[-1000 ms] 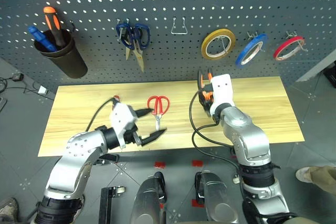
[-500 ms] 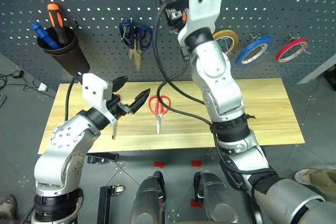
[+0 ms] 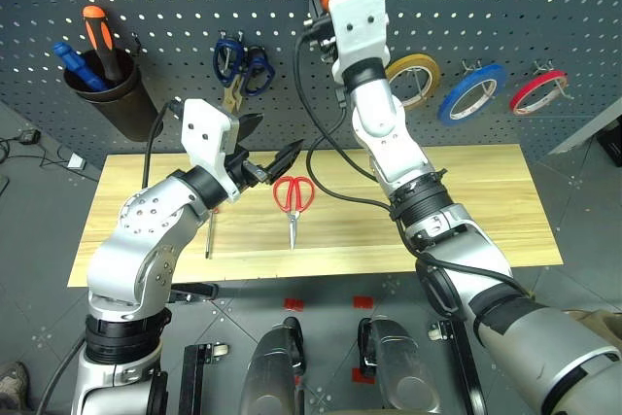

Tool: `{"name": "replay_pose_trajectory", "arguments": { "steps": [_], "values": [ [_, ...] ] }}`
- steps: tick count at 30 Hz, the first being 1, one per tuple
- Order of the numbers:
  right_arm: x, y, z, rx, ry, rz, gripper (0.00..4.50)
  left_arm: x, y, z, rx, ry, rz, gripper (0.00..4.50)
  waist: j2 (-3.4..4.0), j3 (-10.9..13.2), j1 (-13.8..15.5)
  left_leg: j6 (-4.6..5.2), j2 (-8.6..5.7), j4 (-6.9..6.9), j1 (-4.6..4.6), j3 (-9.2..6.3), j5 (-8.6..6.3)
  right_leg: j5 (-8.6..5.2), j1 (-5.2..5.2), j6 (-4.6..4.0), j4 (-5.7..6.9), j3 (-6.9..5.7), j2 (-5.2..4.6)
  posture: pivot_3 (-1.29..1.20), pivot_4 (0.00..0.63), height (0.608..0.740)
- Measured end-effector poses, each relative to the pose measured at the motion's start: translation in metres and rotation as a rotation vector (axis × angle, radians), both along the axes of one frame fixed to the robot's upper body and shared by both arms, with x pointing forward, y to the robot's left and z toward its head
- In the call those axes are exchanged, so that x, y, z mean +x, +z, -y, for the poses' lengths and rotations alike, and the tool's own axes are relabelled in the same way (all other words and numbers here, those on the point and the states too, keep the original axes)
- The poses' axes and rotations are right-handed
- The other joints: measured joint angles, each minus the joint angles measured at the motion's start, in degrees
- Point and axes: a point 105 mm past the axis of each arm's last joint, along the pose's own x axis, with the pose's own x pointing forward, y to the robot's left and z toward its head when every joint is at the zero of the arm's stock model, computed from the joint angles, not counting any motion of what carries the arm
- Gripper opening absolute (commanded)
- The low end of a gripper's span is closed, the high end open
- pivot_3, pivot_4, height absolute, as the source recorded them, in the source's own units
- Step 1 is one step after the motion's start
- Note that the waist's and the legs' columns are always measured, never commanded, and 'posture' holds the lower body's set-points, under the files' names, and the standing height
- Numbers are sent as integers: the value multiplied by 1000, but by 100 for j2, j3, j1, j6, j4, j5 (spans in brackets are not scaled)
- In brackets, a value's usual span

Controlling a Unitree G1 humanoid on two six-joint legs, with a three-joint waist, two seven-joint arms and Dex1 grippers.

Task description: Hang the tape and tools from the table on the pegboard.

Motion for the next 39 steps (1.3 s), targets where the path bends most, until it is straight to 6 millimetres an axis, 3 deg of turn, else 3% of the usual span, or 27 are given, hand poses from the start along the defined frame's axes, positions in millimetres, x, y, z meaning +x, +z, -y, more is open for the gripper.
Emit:
{"name": "replay_pose_trajectory", "arguments": {
  "steps": [5,10,16,18,22,28,31,34,39],
  "values": [
    [1,-6,0,1,-8,-11,2606,0,-4,3,11,-13,-9,4212,0,0,39,0,1,1,0,-1,0,0,0,0,1,-1,0,-55,323,740],
    [7,-42,8,-16,-39,-102,2606,1,-11,0,17,4,-21,4212,0,0,111,0,0,3,0,-1,0,0,0,0,1,0,-1,-64,322,740],
    [8,-41,9,15,-47,-154,2606,3,-22,-1,20,13,-42,4212,1,0,114,-1,2,7,3,-4,1,0,4,0,5,-2,0,-64,322,740],
    [10,-41,11,42,-42,-190,3381,4,-23,0,15,15,-45,4500,1,0,114,-1,2,12,4,-5,1,0,7,0,6,-2,0,-64,322,740],
    [19,-58,15,61,-38,-310,4480,6,-28,-2,9,28,-63,4500,1,0,118,-1,2,15,5,-7,1,1,12,-1,7,-4,0,-86,323,740],
    [19,-80,28,57,-27,-428,4480,12,-43,-7,-22,108,-124,4500,0,0,126,0,0,11,4,-8,0,1,11,-2,3,-4,-1,-86,323,740],
    [4,-91,40,57,31,-479,4480,15,-64,-9,-20,181,-223,4500,0,0,141,0,1,3,3,-9,-1,1,12,0,-3,-6,-1,-101,328,740],
    [-16,-115,43,17,144,-572,4480,14,-86,-5,1,221,-314,4500,0,1,141,0,-1,-1,2,-10,-1,1,11,0,-6,-5,-1,-106,333,740],
    [-78,-167,52,-111,409,-821,4480,10,-133,11,81,298,-499,4500,-1,4,160,3,-2,6,5,-18,-3,0,18,0,-3,-8,-1,-130,342,740]
  ]
}}
